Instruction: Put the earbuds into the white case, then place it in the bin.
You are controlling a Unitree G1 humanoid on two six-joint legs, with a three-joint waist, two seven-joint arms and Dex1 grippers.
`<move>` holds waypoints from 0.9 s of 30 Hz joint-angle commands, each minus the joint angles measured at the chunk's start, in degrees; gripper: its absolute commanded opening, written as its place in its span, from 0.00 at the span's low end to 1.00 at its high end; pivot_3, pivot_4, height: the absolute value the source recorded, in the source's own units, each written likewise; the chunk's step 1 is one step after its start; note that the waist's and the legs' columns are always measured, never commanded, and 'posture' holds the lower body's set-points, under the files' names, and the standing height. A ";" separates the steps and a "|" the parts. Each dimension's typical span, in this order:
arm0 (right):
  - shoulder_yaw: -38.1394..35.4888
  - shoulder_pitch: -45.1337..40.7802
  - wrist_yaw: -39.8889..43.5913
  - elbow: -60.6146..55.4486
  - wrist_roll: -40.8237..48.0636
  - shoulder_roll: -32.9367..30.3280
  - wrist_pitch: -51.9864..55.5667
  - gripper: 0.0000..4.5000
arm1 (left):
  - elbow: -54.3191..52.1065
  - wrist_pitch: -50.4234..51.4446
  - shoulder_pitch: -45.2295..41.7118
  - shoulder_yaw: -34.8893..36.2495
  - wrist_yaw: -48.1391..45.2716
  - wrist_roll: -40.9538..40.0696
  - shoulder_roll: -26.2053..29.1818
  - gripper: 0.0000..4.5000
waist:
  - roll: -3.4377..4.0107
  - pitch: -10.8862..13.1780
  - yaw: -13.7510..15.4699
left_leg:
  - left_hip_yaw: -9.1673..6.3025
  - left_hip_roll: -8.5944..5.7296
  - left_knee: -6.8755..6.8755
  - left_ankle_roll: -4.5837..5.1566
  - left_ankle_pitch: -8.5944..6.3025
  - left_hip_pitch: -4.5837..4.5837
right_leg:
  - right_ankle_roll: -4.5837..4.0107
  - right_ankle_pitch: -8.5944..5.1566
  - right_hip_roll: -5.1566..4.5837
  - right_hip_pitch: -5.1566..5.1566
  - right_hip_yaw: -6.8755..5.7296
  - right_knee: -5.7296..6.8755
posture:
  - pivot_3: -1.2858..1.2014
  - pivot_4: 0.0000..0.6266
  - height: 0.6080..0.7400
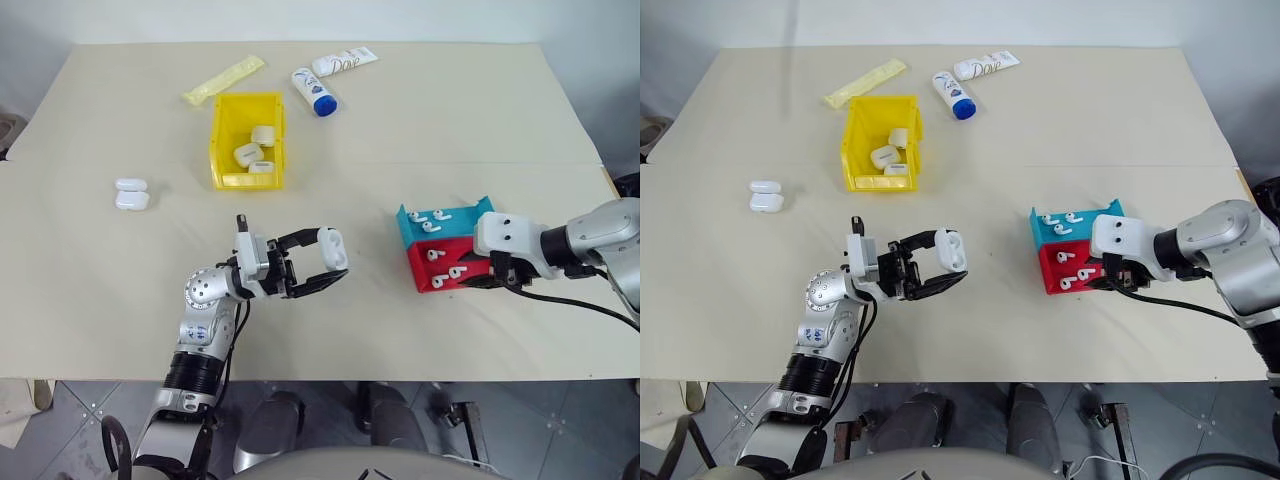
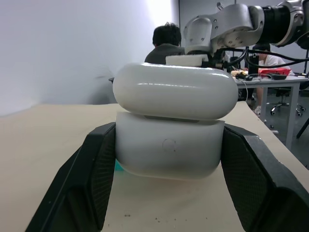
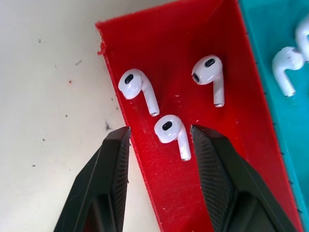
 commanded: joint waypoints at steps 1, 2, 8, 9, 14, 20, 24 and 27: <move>0.21 -2.07 1.10 1.64 -2.21 1.04 -2.06 0.45 | -2.70 -0.05 0.66 -0.49 0.66 -0.69 -0.47 0.63 | 0.01 0.00 -0.05 | 0.00 0.00 0.00 0.00 0.00 0.00 | 0.00 0.00 0.00 0.00 0.00 0.00 | 0.52 0.24 1.00; 0.44 -2.45 1.27 2.21 -2.73 1.53 -2.45 0.45 | -2.95 0.01 0.83 -0.56 0.81 -0.71 -0.50 0.63 | 0.01 -0.01 -0.07 | 0.00 0.00 0.00 0.00 0.00 0.00 | 0.00 0.00 0.00 0.00 0.00 0.00 | 0.52 0.24 1.00; 0.91 -3.57 2.45 4.25 -4.98 3.26 -3.83 0.45 | -4.23 0.46 1.57 -0.69 1.31 -0.98 -0.41 0.63 | 0.03 -0.01 -0.08 | 0.00 0.00 0.00 0.00 0.00 0.00 | 0.00 0.00 0.01 -0.01 0.00 0.00 | 0.52 0.24 1.00; 0.92 -3.64 2.65 4.42 -5.17 3.44 -3.97 0.45 | -4.52 0.61 1.74 -0.64 1.35 -1.04 -0.35 0.63 | 0.03 -0.01 -0.08 | 0.00 0.00 0.00 0.00 0.00 -0.01 | 0.00 0.00 0.01 -0.01 0.00 0.00 | 0.52 0.24 1.00; 1.03 -3.89 3.35 5.09 -6.00 4.14 -4.60 0.45 | -5.61 1.13 2.44 -0.50 1.66 -1.12 -0.17 0.63 | 0.04 -0.01 -0.12 | 0.00 0.00 0.00 0.00 0.00 0.00 | -0.01 0.00 0.01 -0.01 0.01 0.00 | 0.52 0.24 1.00; 1.07 -3.86 3.73 5.62 -6.68 4.69 -5.01 0.45 | -6.17 1.29 2.83 -0.48 2.09 -1.10 -0.10 0.63 | 0.04 -0.01 -0.11 | 0.00 0.00 0.00 0.00 0.00 0.00 | -0.01 0.00 0.01 0.00 0.00 0.00 | 0.52 0.24 1.00; 1.03 -4.23 3.92 5.94 -6.96 5.43 -4.94 0.45 | -6.45 1.35 2.93 -0.42 2.39 -1.06 -0.09 0.63 | 0.05 -0.02 -0.17 | 0.00 0.01 0.00 -0.01 0.00 0.00 | -0.01 0.00 0.02 0.00 0.01 0.00 | 0.52 0.24 1.00; 1.11 -4.60 4.00 6.34 -7.18 6.00 -4.99 0.45 | -6.48 1.29 2.96 -0.37 2.61 -1.00 -0.02 0.63 | 0.05 -0.02 -0.17 | 0.00 0.01 0.00 -0.01 0.00 0.00 | -0.01 0.00 0.01 0.00 0.01 0.00 | 0.52 0.24 1.00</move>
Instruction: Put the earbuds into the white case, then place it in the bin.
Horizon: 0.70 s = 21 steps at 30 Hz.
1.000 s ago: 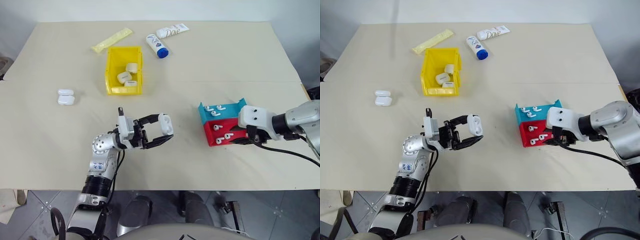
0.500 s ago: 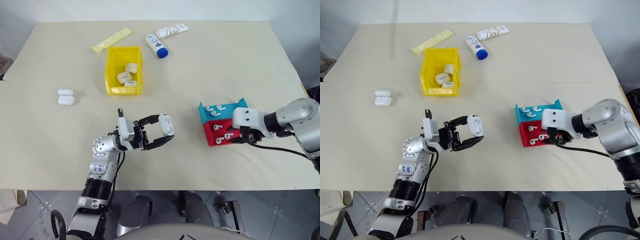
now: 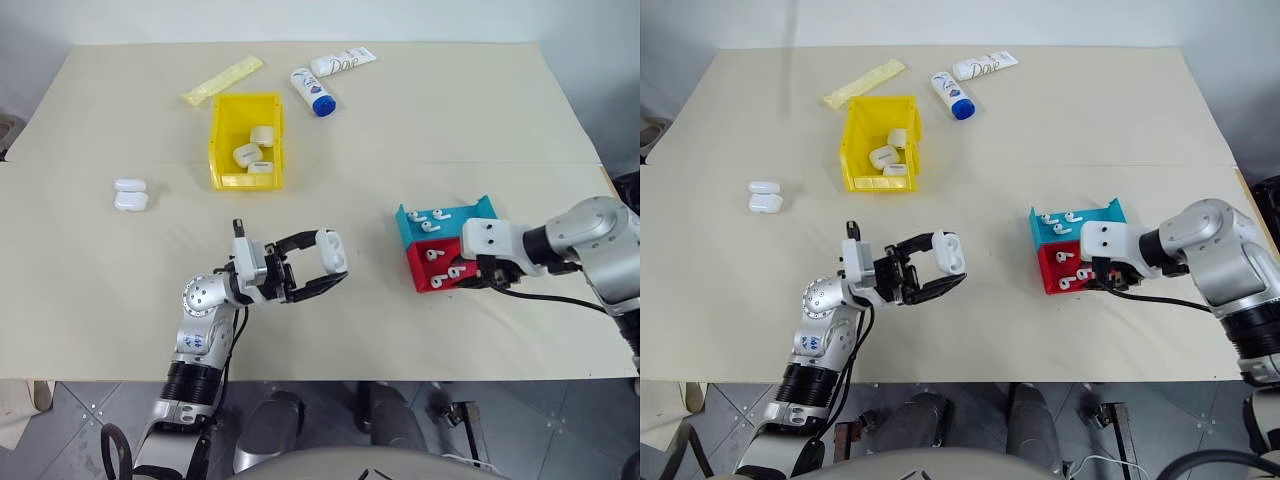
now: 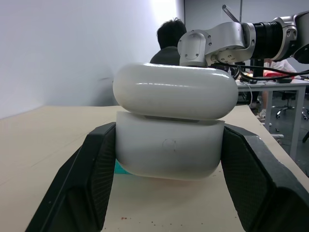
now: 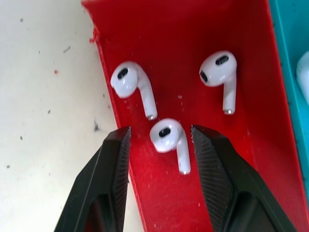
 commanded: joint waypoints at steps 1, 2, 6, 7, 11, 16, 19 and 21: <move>-0.59 -1.34 0.57 0.33 -0.50 0.42 -0.32 0.45 | -2.11 -0.08 0.09 -0.19 0.55 -0.78 -0.09 0.63 | 0.00 0.00 0.00 | 0.00 0.00 0.00 0.00 0.00 0.00 | 0.00 0.00 0.00 0.00 0.00 0.00 | 0.52 0.24 1.00; -0.57 -1.39 0.60 0.44 -0.59 0.49 -0.34 0.45 | -2.13 -0.09 0.10 -0.19 0.59 -0.77 -0.07 0.63 | 0.00 0.00 0.01 | 0.00 0.00 0.00 0.00 0.00 0.00 | 0.00 0.00 0.00 0.00 0.00 0.00 | 0.52 0.24 1.00; -0.33 -1.39 1.16 0.62 -0.99 0.46 -0.37 0.45 | -2.22 -0.11 0.20 -0.13 0.86 -0.74 0.06 0.63 | 0.00 0.00 0.01 | 0.00 0.00 0.00 0.00 0.00 0.00 | 0.00 0.00 0.00 0.00 0.00 -0.01 | 0.52 0.24 1.00; -0.30 -1.35 1.29 0.61 -1.03 0.43 -0.40 0.37 | -2.26 -0.13 0.26 -0.10 0.89 -0.75 0.14 0.63 | 0.00 0.00 0.00 | 0.00 0.00 0.00 0.00 0.00 0.00 | 0.00 0.00 0.00 0.00 0.00 0.00 | 0.52 0.24 1.00; -0.34 -1.54 1.45 1.08 -1.22 0.61 -0.74 0.11 | -2.01 -0.21 0.13 -0.05 0.98 -0.72 0.24 0.63 | 0.00 0.00 -0.02 | 0.00 0.00 0.00 0.00 0.00 0.01 | 0.00 0.00 0.00 0.00 0.00 0.00 | 0.52 0.24 1.00; -0.75 -2.07 1.13 1.60 -1.12 0.96 -0.60 0.10 | -1.32 -0.37 -0.36 -0.04 0.93 -0.64 0.13 0.63 | 0.00 0.00 -0.03 | 0.00 0.00 0.00 0.00 0.00 0.00 | 0.00 0.00 0.00 0.00 0.00 0.00 | 0.52 0.24 1.00; -1.84 -2.33 0.63 1.27 -0.43 0.90 0.14 0.10 | -0.61 -0.49 -0.83 -0.10 0.77 -0.58 -0.04 0.63 | 0.00 0.00 -0.04 | 0.00 0.00 0.00 0.00 0.00 0.00 | 0.00 0.00 0.00 0.00 0.00 0.00 | 0.52 0.24 1.00; -4.62 -1.75 -0.16 -1.35 2.17 0.72 2.37 0.10 | -0.29 -0.33 -1.16 -0.45 0.32 -0.80 -0.36 0.63 | 0.01 0.00 -0.02 | 0.00 0.00 0.00 0.00 0.00 0.00 | 0.00 0.00 0.00 0.00 0.00 0.00 | 0.52 0.24 1.00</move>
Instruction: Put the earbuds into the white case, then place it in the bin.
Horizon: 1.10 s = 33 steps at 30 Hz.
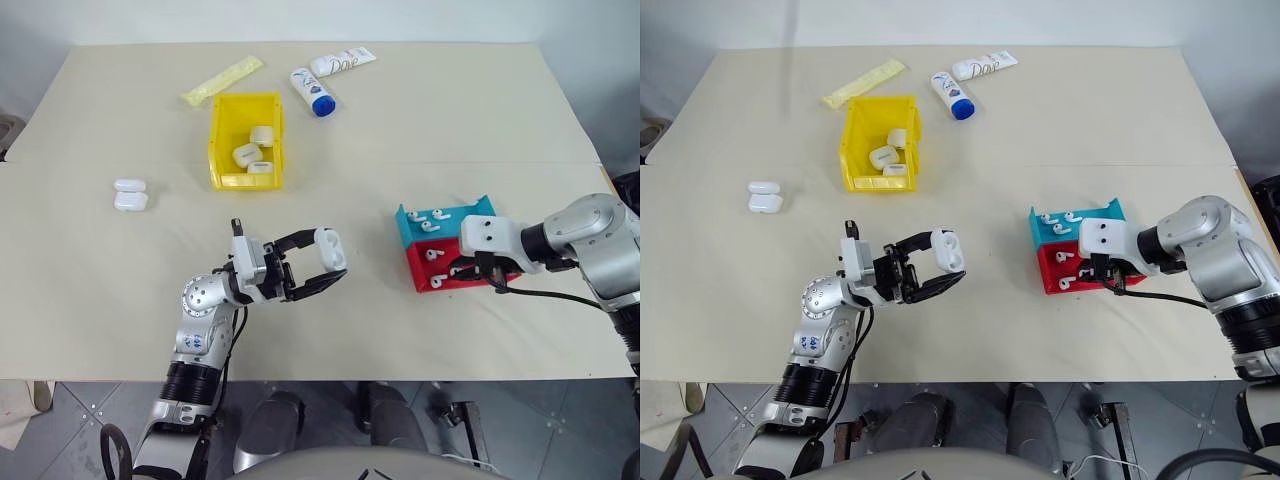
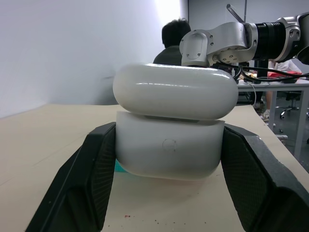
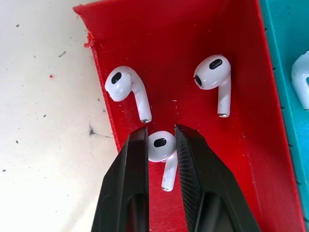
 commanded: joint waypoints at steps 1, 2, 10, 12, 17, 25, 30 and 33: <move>-7.41 0.53 -1.56 -6.16 5.43 -0.15 4.67 0.10 | -0.15 -0.18 -1.44 -0.90 -0.90 -0.99 -0.85 0.63 | 0.03 0.02 0.08 | 0.00 0.00 0.00 0.00 0.00 -0.01 | 0.00 0.00 0.00 0.00 0.00 0.00 | 0.52 0.24 1.00; -11.16 2.11 -2.28 -9.83 9.01 -0.10 7.34 0.10 | 0.35 -0.01 -1.82 -1.47 -1.71 -1.19 -1.27 0.63 | 0.07 0.04 0.27 | -0.01 0.00 0.00 0.00 0.00 -0.02 | 0.00 0.00 -0.01 -0.01 0.00 0.00 | 0.52 0.24 1.00; -32.11 10.52 -13.24 -30.96 32.59 8.15 21.61 0.10 | 7.32 1.68 -8.55 -2.00 -7.93 -4.34 -4.84 0.63 | -0.02 0.00 0.73 | -0.04 0.00 0.06 0.01 0.00 -0.01 | -0.02 0.05 0.00 0.06 -0.01 -0.02 | 0.52 0.24 1.00; -34.18 11.50 -17.44 -34.85 37.10 11.60 23.87 0.10 | 9.13 2.10 -10.18 -2.12 -9.88 -4.91 -5.53 0.63 | 0.00 -0.01 0.69 | -0.05 0.03 0.05 0.00 0.00 -0.02 | -0.02 0.05 0.02 0.03 -0.01 -0.01 | 0.52 0.24 1.00; -33.37 14.60 -26.64 -41.52 44.97 20.01 25.97 0.10 | 13.08 5.20 -14.61 -1.23 -12.86 -6.71 -7.45 0.63 | -0.03 -0.01 0.58 | -0.07 0.03 0.01 0.01 0.00 -0.03 | -0.02 0.06 0.02 0.03 -0.02 0.01 | 0.52 0.24 1.00; -27.88 16.90 -32.82 -41.69 44.23 26.86 21.26 0.10 | 15.82 8.60 -20.05 0.36 -15.67 -7.48 -8.33 0.63 | -0.03 -0.01 0.21 | -0.06 -0.01 0.04 0.02 0.02 -0.03 | 0.00 0.07 0.03 0.02 -0.01 0.05 | 0.52 0.24 1.00; -25.78 16.85 -33.55 -39.62 42.54 27.99 17.54 0.10 | 15.64 9.61 -20.63 0.77 -17.36 -7.27 -8.60 0.63 | -0.03 -0.01 -0.12 | -0.07 0.00 0.02 0.02 0.02 -0.02 | 0.00 0.07 0.06 0.02 -0.01 0.06 | 0.52 0.24 1.00; -24.79 16.40 -33.73 -38.24 41.79 28.50 15.62 0.10 | 15.05 10.06 -20.49 0.65 -18.30 -7.25 -8.62 0.63 | -0.03 -0.01 -0.35 | -0.07 0.00 0.02 0.02 0.02 -0.02 | 0.00 0.07 0.06 0.02 -0.01 0.06 | 0.52 0.24 1.00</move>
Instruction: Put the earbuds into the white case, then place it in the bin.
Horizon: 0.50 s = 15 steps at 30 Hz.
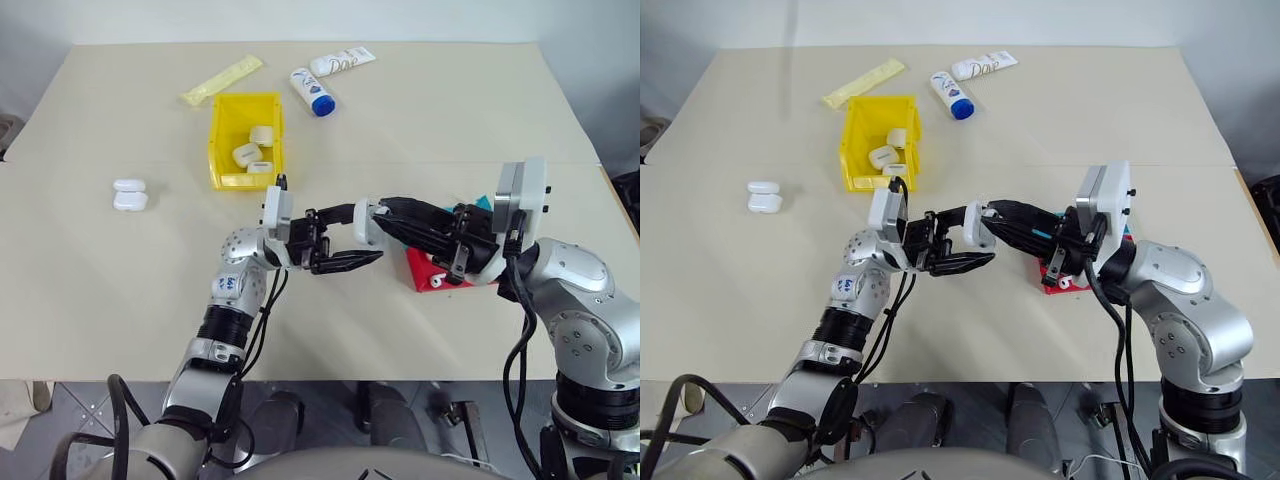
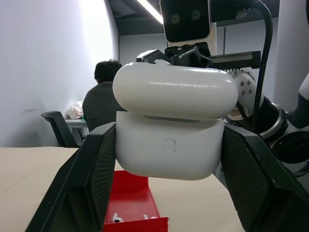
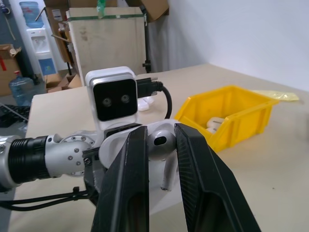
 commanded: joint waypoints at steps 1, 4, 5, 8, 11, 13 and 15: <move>1.54 -0.57 -0.17 1.17 -0.91 0.99 -3.13 0.10 | -2.28 0.38 -0.97 -0.32 -1.51 -1.28 -0.79 0.63 | 0.00 0.00 -0.35 | 0.00 0.00 0.00 0.00 0.00 0.00 | 0.00 0.00 0.00 0.00 0.00 0.00 | 0.52 0.24 1.00; 2.70 -0.66 -0.07 2.20 -1.45 1.46 -4.56 0.10 | -2.59 0.56 -0.82 -0.26 -1.94 -1.15 -0.82 0.63 | 0.00 0.00 -0.71 | -0.01 0.01 -0.04 0.00 0.00 0.00 | 0.00 0.00 0.01 0.00 0.00 0.01 | 0.52 0.24 1.00; 3.19 -0.67 -0.18 2.46 -1.54 1.78 -4.93 0.10 | -2.59 0.53 -0.81 -0.20 -2.00 -1.08 -0.85 0.63 | 0.00 0.00 -0.73 | -0.01 0.01 -0.05 0.00 0.00 0.00 | 0.00 0.00 0.02 0.00 0.00 0.01 | 0.52 0.24 1.00; 4.34 -1.18 -0.40 2.77 -1.72 2.35 -5.37 0.10 | -2.45 0.47 -0.87 -0.05 -2.05 -0.89 -1.02 0.63 | 0.01 0.00 -0.78 | -0.01 0.02 -0.05 0.00 0.00 0.00 | 0.00 0.00 0.02 -0.01 0.00 0.01 | 0.52 0.24 1.00; 4.75 -1.65 -0.48 2.62 -1.58 2.29 -5.58 0.10 | -2.09 0.29 -0.97 0.15 -1.87 -0.65 -1.20 0.63 | 0.01 0.00 -0.75 | -0.01 0.03 -0.05 0.00 0.00 0.00 | 0.00 0.00 0.02 -0.01 0.00 0.01 | 0.52 0.24 1.00; 4.77 -2.03 -0.68 2.36 -1.31 2.18 -5.50 0.10 | -1.38 0.04 -1.12 0.34 -1.60 -0.29 -1.31 0.63 | 0.01 0.00 -0.73 | -0.02 0.02 -0.05 0.00 0.00 0.00 | 0.00 0.00 0.02 0.00 0.00 0.01 | 0.52 0.24 1.00; 4.69 -2.46 -0.81 1.96 -1.32 1.90 -5.56 0.10 | -0.47 -0.29 -1.22 0.57 -1.56 0.09 -1.29 0.63 | 0.01 0.00 -0.74 | -0.02 0.02 -0.05 0.00 0.00 0.00 | 0.00 0.00 0.02 -0.01 0.00 0.01 | 0.52 0.24 1.00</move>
